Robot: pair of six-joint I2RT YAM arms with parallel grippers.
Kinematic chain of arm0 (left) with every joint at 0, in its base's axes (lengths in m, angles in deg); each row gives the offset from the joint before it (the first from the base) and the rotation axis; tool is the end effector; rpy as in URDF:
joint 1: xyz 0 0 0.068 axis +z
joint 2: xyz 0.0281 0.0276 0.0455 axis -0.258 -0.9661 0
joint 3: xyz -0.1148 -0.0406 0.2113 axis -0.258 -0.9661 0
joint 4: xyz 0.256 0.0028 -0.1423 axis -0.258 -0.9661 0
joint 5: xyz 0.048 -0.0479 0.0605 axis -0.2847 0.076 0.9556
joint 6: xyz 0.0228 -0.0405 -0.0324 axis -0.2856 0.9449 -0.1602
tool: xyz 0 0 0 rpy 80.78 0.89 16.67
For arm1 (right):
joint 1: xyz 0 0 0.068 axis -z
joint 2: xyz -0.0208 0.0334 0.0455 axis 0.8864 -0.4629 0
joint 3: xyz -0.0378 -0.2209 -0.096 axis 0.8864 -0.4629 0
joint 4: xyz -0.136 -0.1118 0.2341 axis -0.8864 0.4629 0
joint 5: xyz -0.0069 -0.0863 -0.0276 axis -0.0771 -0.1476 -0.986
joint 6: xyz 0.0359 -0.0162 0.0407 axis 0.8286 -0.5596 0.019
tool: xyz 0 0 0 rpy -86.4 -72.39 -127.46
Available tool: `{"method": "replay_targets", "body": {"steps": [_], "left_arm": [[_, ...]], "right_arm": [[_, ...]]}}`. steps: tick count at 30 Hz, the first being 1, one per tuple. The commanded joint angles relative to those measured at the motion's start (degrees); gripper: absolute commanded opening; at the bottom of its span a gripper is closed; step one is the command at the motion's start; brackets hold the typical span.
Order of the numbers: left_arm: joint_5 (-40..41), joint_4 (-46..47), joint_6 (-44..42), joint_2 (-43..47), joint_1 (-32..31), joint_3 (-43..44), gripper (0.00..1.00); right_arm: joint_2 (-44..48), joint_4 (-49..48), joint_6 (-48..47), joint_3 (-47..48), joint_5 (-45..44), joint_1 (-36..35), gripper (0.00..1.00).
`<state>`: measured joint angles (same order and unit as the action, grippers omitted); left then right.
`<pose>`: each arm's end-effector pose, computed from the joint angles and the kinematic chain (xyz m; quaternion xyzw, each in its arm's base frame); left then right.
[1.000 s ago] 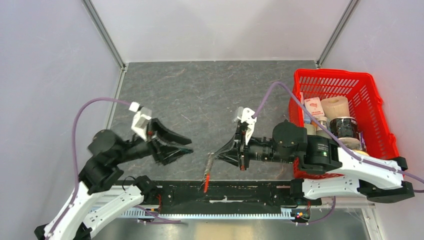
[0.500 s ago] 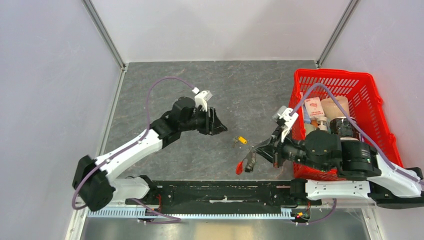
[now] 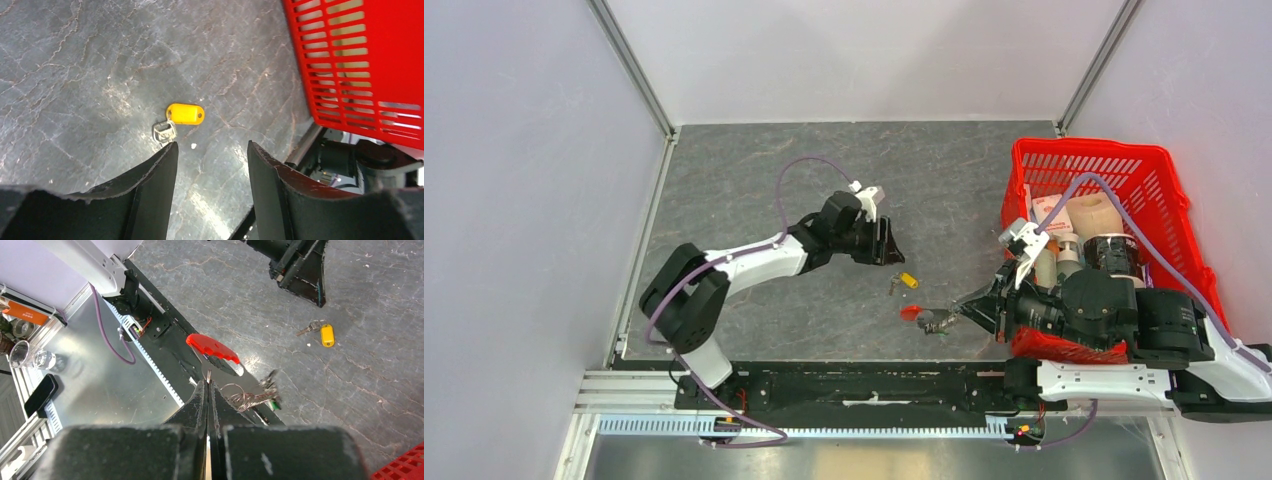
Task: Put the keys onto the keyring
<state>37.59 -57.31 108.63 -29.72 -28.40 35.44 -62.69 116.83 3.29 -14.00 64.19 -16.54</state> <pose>0.2736 -0.2766 0.1668 0.1493 0.8628 -0.4039 0.2650 0.0375 0.1249 0.4269 -0.2543 0.7878 0.3626 0.4281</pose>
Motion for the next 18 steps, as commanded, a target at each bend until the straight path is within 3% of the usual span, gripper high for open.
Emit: {"method": "replay_targets", "body": {"steps": [1, 13, 18], "left_arm": [[3.8, 2.9, -2.3, -4.5, -0.9, 4.7, 0.61], [8.7, -0.8, -7.9, -14.2, -1.4, 9.5, 0.67], [8.6, -1.6, -8.6, -15.7, -1.7, 10.1, 0.63]], "right_arm": [[1.3, -0.1, 2.3, 0.1, 0.5, -0.1, 0.00], [0.7, 1.6, 3.1, 0.5, 1.2, -0.1, 0.00], [1.1, 1.8, 3.1, 0.3, 0.5, -0.1, 0.00]]}}
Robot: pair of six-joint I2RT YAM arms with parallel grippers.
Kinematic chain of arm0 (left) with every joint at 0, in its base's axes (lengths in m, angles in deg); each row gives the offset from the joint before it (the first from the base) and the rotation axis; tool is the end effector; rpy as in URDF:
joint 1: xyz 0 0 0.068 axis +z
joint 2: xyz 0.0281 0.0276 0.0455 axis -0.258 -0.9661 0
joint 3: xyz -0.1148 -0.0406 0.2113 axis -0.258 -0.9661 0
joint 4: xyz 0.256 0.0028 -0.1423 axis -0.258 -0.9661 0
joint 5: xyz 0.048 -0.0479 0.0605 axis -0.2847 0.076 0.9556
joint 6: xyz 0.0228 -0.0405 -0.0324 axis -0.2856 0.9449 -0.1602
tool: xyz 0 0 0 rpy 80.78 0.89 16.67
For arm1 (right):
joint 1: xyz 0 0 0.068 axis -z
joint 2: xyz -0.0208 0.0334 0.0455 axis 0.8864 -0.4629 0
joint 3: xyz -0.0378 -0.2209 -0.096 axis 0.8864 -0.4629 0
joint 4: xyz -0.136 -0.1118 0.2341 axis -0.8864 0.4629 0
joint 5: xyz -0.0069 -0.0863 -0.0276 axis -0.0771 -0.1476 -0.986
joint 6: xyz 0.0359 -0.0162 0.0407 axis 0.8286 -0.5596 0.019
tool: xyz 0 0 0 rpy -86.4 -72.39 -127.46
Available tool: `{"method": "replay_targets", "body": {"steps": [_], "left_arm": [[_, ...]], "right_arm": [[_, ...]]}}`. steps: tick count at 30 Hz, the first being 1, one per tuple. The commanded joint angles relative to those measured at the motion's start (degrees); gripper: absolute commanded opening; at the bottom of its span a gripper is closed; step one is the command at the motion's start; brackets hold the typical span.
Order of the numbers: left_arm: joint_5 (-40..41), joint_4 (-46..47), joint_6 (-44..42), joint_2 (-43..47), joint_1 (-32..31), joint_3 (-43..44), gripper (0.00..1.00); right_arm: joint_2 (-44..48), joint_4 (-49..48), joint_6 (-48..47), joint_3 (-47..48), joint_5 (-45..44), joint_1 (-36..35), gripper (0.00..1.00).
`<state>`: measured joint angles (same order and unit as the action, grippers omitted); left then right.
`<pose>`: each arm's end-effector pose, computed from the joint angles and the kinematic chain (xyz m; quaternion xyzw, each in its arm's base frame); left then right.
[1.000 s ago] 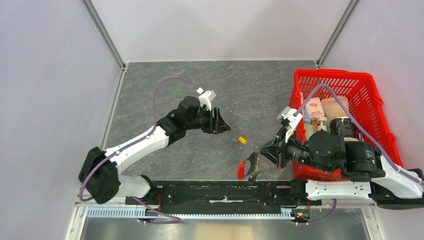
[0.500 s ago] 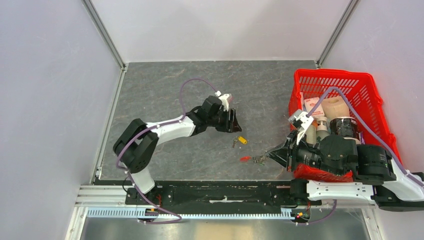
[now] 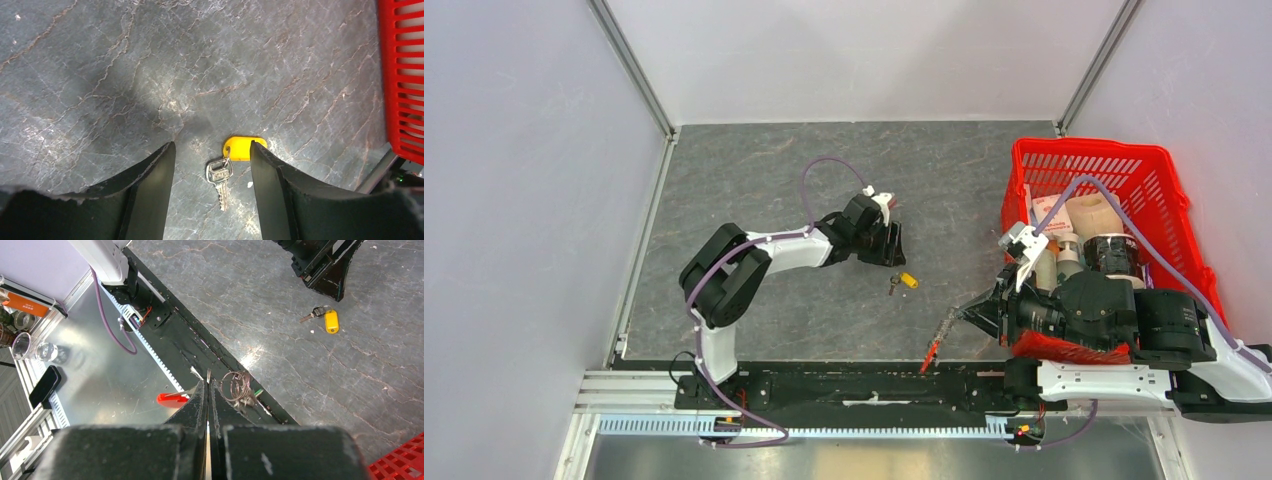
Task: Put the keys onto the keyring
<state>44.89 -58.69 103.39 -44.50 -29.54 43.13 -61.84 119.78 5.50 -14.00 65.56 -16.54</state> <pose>0.2952 -0.3018 0.1097 0.1664 0.8973 -0.3150 0.2607 0.0353 0.1185 0.4231 -0.2517 0.7996 0.3638 0.4062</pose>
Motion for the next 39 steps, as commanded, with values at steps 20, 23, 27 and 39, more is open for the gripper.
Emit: {"method": "replay_targets", "body": {"steps": [20, 23, 27, 39], "left_arm": [[2.4, -5.1, -6.7, -2.2, -3.9, 3.3, 0.43], [2.0, -5.0, -6.8, -2.7, -4.0, 4.0, 0.40], [1.8, -5.0, -7.1, -3.8, -4.1, 5.4, 0.39], [1.0, -5.8, -7.7, -5.4, -4.3, 8.0, 0.29]], "right_arm": [[1.2, -1.3, 1.3, -0.8, -0.4, -0.1, 0.00], [1.3, -1.3, 1.3, -0.9, -0.3, -0.1, 0.00], [1.2, -1.5, 1.2, -1.0, -0.1, -0.1, 0.00], [1.8, -1.3, 1.4, -1.4, -0.1, -0.1, 0.00]]}}
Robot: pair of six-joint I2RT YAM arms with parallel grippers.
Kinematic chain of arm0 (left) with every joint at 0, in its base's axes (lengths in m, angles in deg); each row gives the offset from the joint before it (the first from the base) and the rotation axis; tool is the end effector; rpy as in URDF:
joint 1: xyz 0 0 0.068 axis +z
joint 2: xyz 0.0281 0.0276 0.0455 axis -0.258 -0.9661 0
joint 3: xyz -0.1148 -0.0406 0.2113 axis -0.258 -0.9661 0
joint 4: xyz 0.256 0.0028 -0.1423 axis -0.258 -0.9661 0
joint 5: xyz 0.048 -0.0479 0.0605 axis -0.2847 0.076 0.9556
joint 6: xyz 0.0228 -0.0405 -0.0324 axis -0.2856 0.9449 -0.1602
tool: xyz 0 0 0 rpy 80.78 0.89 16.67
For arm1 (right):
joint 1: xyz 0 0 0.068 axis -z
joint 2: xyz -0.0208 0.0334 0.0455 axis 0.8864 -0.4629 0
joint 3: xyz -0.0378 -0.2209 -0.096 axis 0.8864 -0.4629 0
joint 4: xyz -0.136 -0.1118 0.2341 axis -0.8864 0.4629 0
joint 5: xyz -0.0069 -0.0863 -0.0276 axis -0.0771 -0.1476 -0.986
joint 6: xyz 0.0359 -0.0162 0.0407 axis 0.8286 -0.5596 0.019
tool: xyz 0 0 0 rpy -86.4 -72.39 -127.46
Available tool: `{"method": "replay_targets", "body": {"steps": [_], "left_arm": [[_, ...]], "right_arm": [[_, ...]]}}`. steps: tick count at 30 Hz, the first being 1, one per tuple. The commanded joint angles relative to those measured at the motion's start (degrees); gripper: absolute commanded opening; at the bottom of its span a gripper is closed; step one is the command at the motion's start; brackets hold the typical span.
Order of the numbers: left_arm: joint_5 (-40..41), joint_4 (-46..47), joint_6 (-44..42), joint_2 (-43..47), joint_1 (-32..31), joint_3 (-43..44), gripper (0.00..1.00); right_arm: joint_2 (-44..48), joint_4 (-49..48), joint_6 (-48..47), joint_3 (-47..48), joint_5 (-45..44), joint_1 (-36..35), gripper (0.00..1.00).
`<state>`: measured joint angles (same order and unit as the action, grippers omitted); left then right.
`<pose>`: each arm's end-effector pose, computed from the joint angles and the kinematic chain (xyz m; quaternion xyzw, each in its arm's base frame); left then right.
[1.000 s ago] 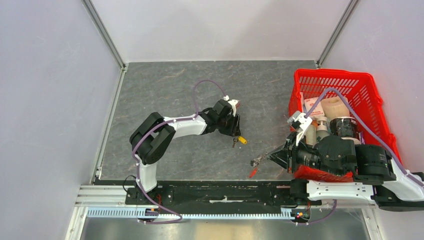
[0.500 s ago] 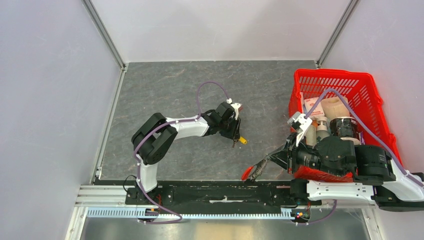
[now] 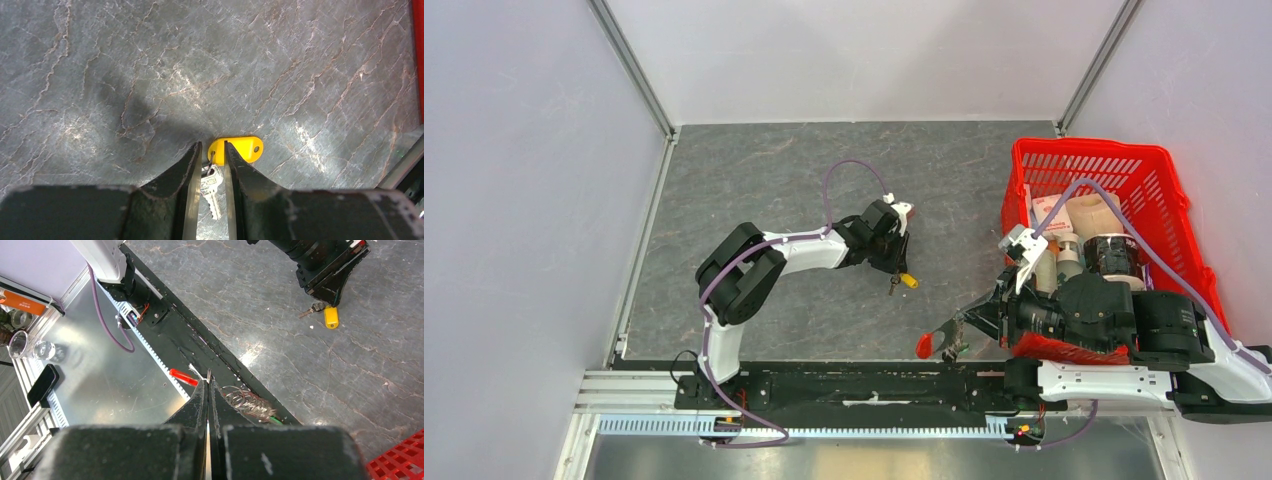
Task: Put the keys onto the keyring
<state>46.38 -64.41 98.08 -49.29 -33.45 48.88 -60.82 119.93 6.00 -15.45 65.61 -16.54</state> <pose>0.2840 -0.3312 0.0999 0.2331 0.8994 -0.2812 0.2400 0.0350 0.1171 0.4173 -0.2501 0.8028 0.3621 0.4023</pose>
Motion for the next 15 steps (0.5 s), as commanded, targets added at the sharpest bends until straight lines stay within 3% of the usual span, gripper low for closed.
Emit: {"method": "replay_targets", "body": {"steps": [1, 15], "left_arm": [[-0.4, -0.2, -2.4, -0.6, -0.4, 2.2, 0.28], [0.4, -2.0, -3.1, -0.2, -0.5, 1.9, 0.22]], "right_arm": [[0.8, -1.6, 0.8, 0.0, 0.0, -0.1, 0.00], [1.1, -1.6, 1.1, -0.2, 0.3, -0.1, 0.00]]}}
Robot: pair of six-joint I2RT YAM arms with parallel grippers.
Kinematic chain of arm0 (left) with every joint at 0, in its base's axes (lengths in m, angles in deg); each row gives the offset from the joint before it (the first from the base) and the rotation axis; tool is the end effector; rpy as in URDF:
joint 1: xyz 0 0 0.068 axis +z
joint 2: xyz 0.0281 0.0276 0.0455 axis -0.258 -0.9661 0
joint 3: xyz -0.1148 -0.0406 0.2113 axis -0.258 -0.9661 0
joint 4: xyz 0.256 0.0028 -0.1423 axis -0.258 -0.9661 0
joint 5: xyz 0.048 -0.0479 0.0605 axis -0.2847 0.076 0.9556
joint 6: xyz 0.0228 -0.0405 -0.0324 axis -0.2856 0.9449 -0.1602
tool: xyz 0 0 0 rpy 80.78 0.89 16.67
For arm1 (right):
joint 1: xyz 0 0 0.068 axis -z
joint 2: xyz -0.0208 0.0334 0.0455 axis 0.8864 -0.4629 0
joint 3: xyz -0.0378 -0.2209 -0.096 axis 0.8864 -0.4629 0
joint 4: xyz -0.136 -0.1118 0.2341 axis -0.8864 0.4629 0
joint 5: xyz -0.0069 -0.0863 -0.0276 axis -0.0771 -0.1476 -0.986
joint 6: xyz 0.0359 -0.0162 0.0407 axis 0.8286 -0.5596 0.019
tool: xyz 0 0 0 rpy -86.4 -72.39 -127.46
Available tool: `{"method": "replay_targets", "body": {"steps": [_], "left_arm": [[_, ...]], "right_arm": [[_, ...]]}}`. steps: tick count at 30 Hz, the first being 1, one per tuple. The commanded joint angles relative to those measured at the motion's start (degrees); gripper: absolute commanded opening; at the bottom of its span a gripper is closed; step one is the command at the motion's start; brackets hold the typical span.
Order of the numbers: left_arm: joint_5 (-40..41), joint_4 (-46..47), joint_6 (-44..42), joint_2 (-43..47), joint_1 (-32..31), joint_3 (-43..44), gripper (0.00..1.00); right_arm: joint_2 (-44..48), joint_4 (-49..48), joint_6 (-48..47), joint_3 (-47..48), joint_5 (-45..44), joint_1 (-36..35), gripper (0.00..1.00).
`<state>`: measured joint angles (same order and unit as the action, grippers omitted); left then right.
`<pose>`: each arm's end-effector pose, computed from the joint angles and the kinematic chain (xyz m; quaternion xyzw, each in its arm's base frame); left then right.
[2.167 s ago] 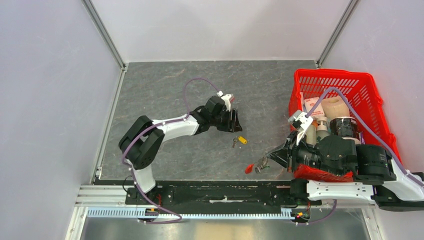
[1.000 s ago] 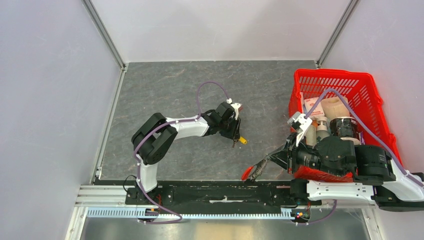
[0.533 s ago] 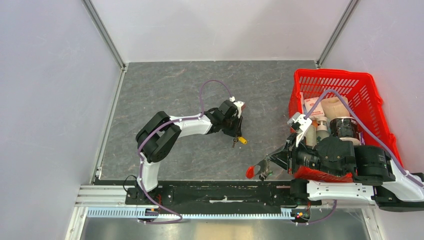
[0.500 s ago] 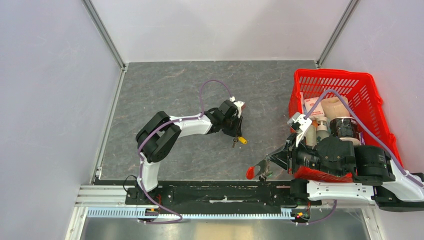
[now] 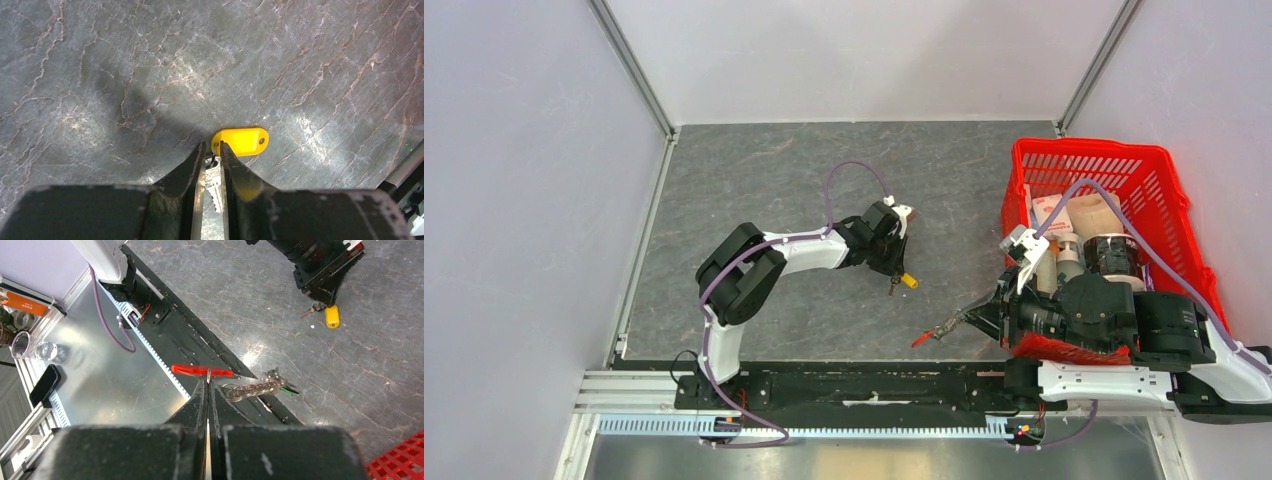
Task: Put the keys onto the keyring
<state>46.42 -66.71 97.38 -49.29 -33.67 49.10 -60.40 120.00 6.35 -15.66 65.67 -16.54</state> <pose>0.2811 -0.3303 0.0982 0.2400 0.9042 -0.2705 0.2273 0.0347 0.1155 0.4169 -0.2476 0.8030 0.3645 0.4014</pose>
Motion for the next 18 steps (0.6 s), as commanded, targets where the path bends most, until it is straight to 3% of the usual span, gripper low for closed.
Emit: {"method": "replay_targets", "body": {"steps": [1, 4, 6, 11, 18], "left_arm": [[0.5, 0.4, -2.5, -0.2, -0.3, 1.7, 0.21], [0.8, 0.4, -2.4, -0.3, -0.3, 1.8, 0.13], [0.7, 0.5, -2.3, -0.3, -0.4, 2.2, 0.02], [-0.7, 0.3, -3.5, 4.3, -1.6, 2.3, 0.02], [-7.2, -1.2, -5.0, 19.5, -3.2, -1.8, 0.02]], "right_arm": [[0.7, -1.6, 0.7, 0.1, 0.3, -0.1, 0.00], [0.7, -1.8, 0.7, 0.0, 0.4, -0.1, 0.00], [0.6, -1.8, 0.7, -0.2, 0.4, -0.1, 0.00], [0.3, -2.0, 0.4, -0.6, 0.5, -0.1, 0.00], [-0.9, -2.9, -1.5, 0.6, 2.1, -0.1, 0.00]]}}
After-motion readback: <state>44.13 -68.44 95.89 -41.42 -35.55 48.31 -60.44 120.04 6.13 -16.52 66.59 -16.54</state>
